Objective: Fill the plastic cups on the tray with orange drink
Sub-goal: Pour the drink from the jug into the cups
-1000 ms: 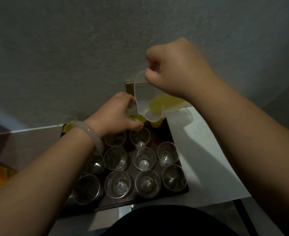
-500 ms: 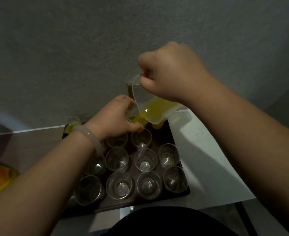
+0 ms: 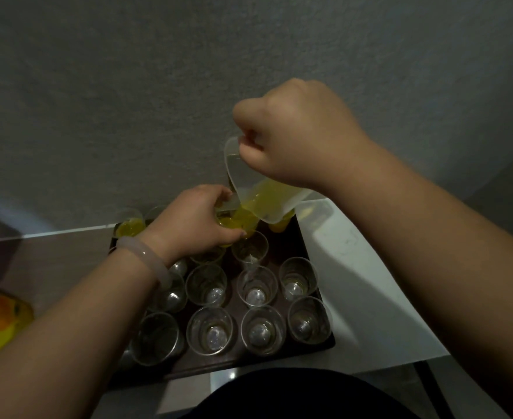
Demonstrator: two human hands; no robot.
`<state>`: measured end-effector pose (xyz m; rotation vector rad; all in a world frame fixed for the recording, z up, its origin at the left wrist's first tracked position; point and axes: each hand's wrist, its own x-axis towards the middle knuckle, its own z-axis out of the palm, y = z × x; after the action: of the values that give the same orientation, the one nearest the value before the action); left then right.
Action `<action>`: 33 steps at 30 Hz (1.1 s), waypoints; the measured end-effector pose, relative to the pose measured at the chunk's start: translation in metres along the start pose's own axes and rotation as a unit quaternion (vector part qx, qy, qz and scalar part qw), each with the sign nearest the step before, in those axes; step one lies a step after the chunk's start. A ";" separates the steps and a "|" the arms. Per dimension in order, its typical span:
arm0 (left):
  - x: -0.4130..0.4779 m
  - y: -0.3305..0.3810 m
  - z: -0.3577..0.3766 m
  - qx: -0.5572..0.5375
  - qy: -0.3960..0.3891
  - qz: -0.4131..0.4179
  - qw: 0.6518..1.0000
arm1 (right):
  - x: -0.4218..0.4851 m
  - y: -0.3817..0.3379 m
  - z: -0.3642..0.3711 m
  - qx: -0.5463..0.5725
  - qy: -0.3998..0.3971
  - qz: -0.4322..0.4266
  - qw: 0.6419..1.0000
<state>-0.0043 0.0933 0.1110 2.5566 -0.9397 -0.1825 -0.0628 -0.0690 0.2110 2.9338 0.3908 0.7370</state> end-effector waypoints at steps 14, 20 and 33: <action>-0.001 0.016 -0.002 -0.012 0.014 -0.007 1.000 | -0.006 0.005 0.011 0.038 0.103 -0.052 0.993; 0.004 0.025 0.002 -0.010 0.017 -0.002 1.000 | -0.010 0.013 0.009 0.042 0.108 -0.055 0.992; 0.017 0.047 0.012 -0.014 0.018 0.004 1.000 | -0.027 0.036 0.005 0.039 0.111 -0.042 0.992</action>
<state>-0.0227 0.0461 0.1201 2.5216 -0.9281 -0.1443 -0.0753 -0.1114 0.1994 2.8922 0.5690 1.0625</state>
